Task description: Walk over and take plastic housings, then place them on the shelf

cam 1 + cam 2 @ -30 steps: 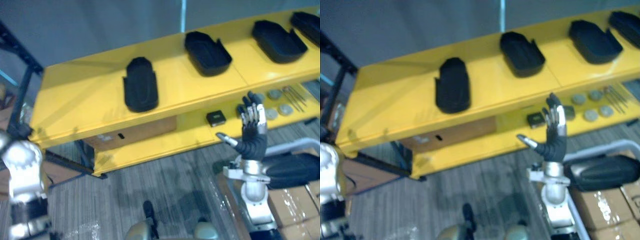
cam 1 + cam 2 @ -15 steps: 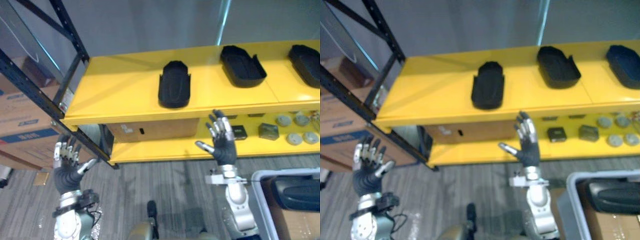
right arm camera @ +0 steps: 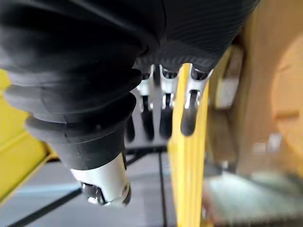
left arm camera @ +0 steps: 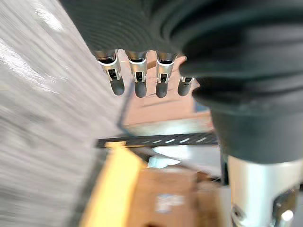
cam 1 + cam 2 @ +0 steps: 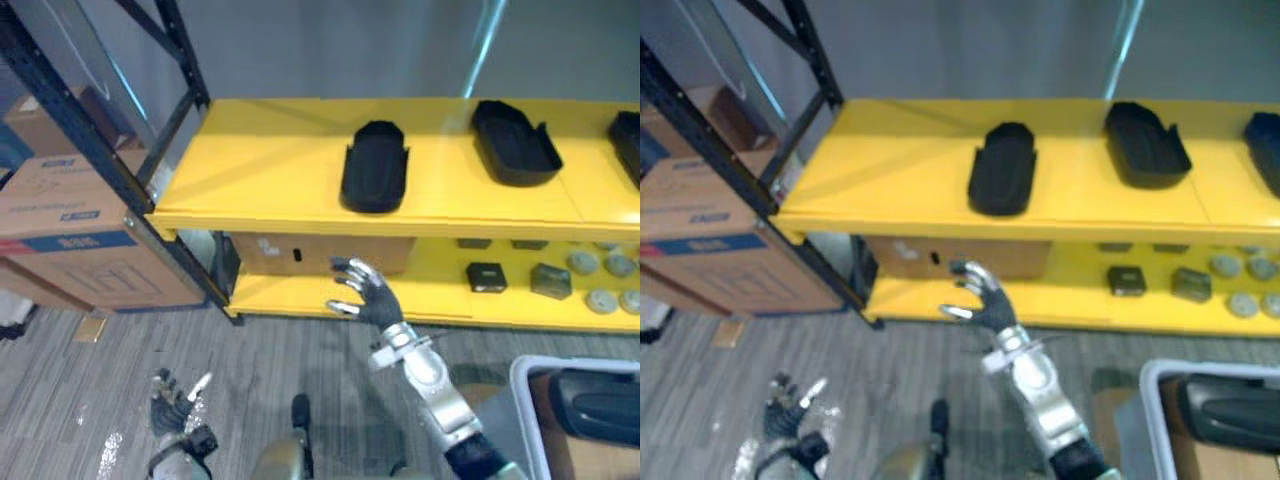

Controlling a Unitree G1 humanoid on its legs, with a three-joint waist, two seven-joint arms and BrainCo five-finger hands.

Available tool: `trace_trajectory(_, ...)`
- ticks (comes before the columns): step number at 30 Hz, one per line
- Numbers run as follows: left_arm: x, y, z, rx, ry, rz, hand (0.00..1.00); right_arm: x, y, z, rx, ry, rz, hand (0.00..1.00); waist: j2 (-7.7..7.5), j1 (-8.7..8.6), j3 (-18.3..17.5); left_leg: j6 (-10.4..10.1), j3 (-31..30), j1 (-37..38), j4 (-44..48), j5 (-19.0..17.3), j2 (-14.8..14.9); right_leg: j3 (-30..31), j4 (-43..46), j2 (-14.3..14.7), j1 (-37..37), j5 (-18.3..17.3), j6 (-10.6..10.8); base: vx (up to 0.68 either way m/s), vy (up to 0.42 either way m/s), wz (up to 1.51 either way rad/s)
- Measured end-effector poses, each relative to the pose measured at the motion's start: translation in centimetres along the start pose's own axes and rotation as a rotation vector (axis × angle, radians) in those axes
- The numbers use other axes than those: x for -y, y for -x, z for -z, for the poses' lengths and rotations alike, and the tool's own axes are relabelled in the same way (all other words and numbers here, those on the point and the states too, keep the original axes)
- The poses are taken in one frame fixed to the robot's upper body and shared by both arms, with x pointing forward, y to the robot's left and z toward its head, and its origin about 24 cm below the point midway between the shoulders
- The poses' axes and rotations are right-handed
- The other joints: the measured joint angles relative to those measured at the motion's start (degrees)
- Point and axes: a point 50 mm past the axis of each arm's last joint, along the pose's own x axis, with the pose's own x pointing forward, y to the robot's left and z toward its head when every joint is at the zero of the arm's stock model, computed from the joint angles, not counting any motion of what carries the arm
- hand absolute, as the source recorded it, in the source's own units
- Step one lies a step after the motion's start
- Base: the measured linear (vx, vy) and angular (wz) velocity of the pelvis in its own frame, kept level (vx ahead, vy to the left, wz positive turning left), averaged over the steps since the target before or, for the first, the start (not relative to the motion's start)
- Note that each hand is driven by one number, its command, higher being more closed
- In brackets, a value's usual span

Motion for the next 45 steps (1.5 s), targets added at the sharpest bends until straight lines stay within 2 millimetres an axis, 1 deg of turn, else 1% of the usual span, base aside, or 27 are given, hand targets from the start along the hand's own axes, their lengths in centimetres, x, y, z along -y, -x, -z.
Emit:
trace_trajectory(1,0.2,0.0,0.6,-0.024,-0.011,0.005,0.00,0.8,-0.7,-0.6,0.024,0.004,0.063,1.00,-0.04,0.13,0.5,0.0,-0.3,0.0,0.2,0.0,0.1,0.0,0.4,0.1,-0.1,0.0,0.0,0.00,0.000,0.00)
trace_trajectory(2,0.2,-0.1,0.9,-0.037,-0.016,0.003,0.00,1.2,-1.1,-1.0,0.042,0.009,0.089,1.00,0.04,0.14,1.0,0.0,-0.4,0.0,0.2,0.0,0.2,0.0,0.8,0.1,-0.2,-0.1,0.0,0.00,0.000,0.00)
trace_trajectory(3,0.1,-0.2,1.3,-0.058,-0.024,-0.003,0.00,2.0,-1.9,-2.0,0.084,0.020,0.142,1.00,0.08,0.16,2.0,-0.1,-0.5,-0.3,0.2,0.0,0.4,0.0,1.6,0.1,-0.9,-0.5,-0.2,-0.03,-0.020,0.03)
trace_trajectory(4,0.2,-0.4,1.6,-0.071,-0.029,-0.004,0.00,3.0,-2.6,-3.0,0.125,0.033,0.194,1.00,0.17,0.20,3.3,-0.1,-0.7,-0.7,0.2,0.0,0.5,0.0,2.7,0.2,-1.7,-1.0,0.1,-0.05,-0.022,0.06)
trace_trajectory(6,0.2,-0.5,1.8,-0.081,-0.031,-0.004,0.00,4.3,-3.4,-4.3,0.172,0.044,0.262,1.00,0.42,0.27,4.5,-0.1,-0.7,-1.6,0.2,0.0,0.6,-0.2,4.1,0.2,-3.0,-1.5,-0.2,-0.04,-0.022,0.11)
trace_trajectory(8,0.0,-0.6,2.5,-0.114,-0.041,-0.015,0.00,6.0,-4.0,-5.9,0.230,0.065,0.343,1.00,0.78,0.45,6.4,-0.1,-0.8,-2.1,0.2,0.0,0.5,-0.3,5.8,0.1,-3.8,-1.6,0.0,0.01,-0.018,0.06)
trace_trajectory(10,-0.3,-0.5,3.0,-0.137,-0.047,-0.027,0.00,6.9,-4.3,-6.7,0.256,0.075,0.378,1.00,0.77,0.63,7.3,-0.3,-0.8,-2.1,0.2,0.4,0.5,-0.2,6.4,0.0,-3.9,-1.9,0.2,0.02,-0.007,0.02)
trace_trajectory(11,-0.5,-0.5,3.3,-0.151,-0.051,-0.033,0.00,7.6,-4.4,-7.3,0.276,0.083,0.398,1.00,0.79,0.65,8.0,0.1,-1.1,-2.1,0.2,0.9,0.4,-0.2,7.1,-0.1,-4.0,-2.5,0.4,0.03,-0.018,0.08)
trace_trajectory(13,-0.8,-0.6,3.4,-0.154,-0.048,-0.040,0.00,8.5,-4.8,-8.4,0.314,0.095,0.419,1.00,0.71,0.69,9.1,0.1,-1.8,-2.2,0.2,0.9,0.2,-0.4,7.9,-0.3,-4.2,-3.1,0.4,0.04,-0.026,0.15)
trace_trajectory(16,-1.2,-0.7,3.5,-0.153,-0.043,-0.057,0.00,9.5,-5.3,-10.1,0.365,0.120,0.415,1.00,1.07,0.72,9.6,0.1,-2.9,-3.2,0.2,1.0,-0.4,-1.6,9.9,-1.0,-5.5,-4.5,0.4,0.04,-0.027,0.19)
trace_trajectory(19,-1.3,-0.8,3.5,-0.147,-0.036,-0.055,0.00,9.6,-6.3,-12.2,0.421,0.122,0.340,1.00,1.37,1.19,10.9,0.1,-3.3,-3.2,0.2,1.2,-0.7,-1.7,11.5,-1.6,-5.9,-5.6,0.4,0.05,-0.027,0.06)
trace_trajectory(22,-1.5,-0.9,3.3,-0.139,-0.027,-0.057,0.00,9.6,-6.8,-13.2,0.443,0.115,0.255,1.00,1.27,1.48,12.2,0.1,-4.0,-3.5,1.4,1.2,-0.8,-1.8,12.7,-1.8,-5.9,-6.6,0.1,0.06,-0.042,0.11)
trace_trajectory(24,-1.7,-0.9,3.3,-0.139,-0.024,-0.062,0.00,9.4,-7.0,-13.4,0.449,0.102,0.210,1.00,1.33,1.50,12.3,0.3,-4.4,-3.9,1.7,1.4,-0.9,-2.3,13.1,-1.8,-6.0,-7.1,0.0,0.04,-0.047,0.12)
trace_trajectory(27,-1.7,-1.0,3.2,-0.138,-0.025,-0.061,0.00,9.2,-7.0,-13.4,0.447,0.093,0.166,1.00,1.36,1.50,12.4,0.3,-5.2,-4.0,1.7,1.4,-0.9,-2.9,13.8,-1.8,-5.9,-7.6,-0.3,0.03,-0.040,0.12)
trace_trajectory(33,-1.6,-1.0,3.2,-0.136,-0.031,-0.059,0.00,8.6,-7.5,-14.2,0.469,0.087,0.103,1.00,1.47,1.53,12.4,0.1,-5.4,-3.8,1.7,1.1,-0.6,-2.9,14.5,-1.5,-6.0,-8.2,-0.6,0.00,-0.011,0.02)
trace_trajectory(38,-1.6,-1.0,3.2,-0.136,-0.033,-0.060,0.00,7.8,-7.6,-14.0,0.463,0.084,0.070,1.00,1.48,1.58,12.4,0.1,-5.3,-3.5,1.5,1.1,-0.5,-2.8,14.4,-1.5,-6.0,-8.2,-0.6,0.00,0.000,0.00)
trace_trajectory(41,-1.6,-1.0,3.2,-0.136,-0.033,-0.059,0.00,6.9,-7.8,-13.7,0.440,0.073,0.048,1.00,1.47,1.61,12.4,0.1,-5.2,-3.5,1.5,1.1,-0.5,-2.8,14.4,-1.5,-6.0,-8.2,-0.6,0.00,0.000,0.00)
trace_trajectory(45,-1.6,-1.0,3.2,-0.136,-0.034,-0.060,0.00,6.4,-7.9,-13.4,0.434,0.052,0.042,1.00,1.46,1.74,12.4,0.1,-5.1,-3.5,1.5,1.1,-0.5,-2.7,14.5,-1.5,-6.1,-8.2,-0.6,0.00,0.000,0.00)
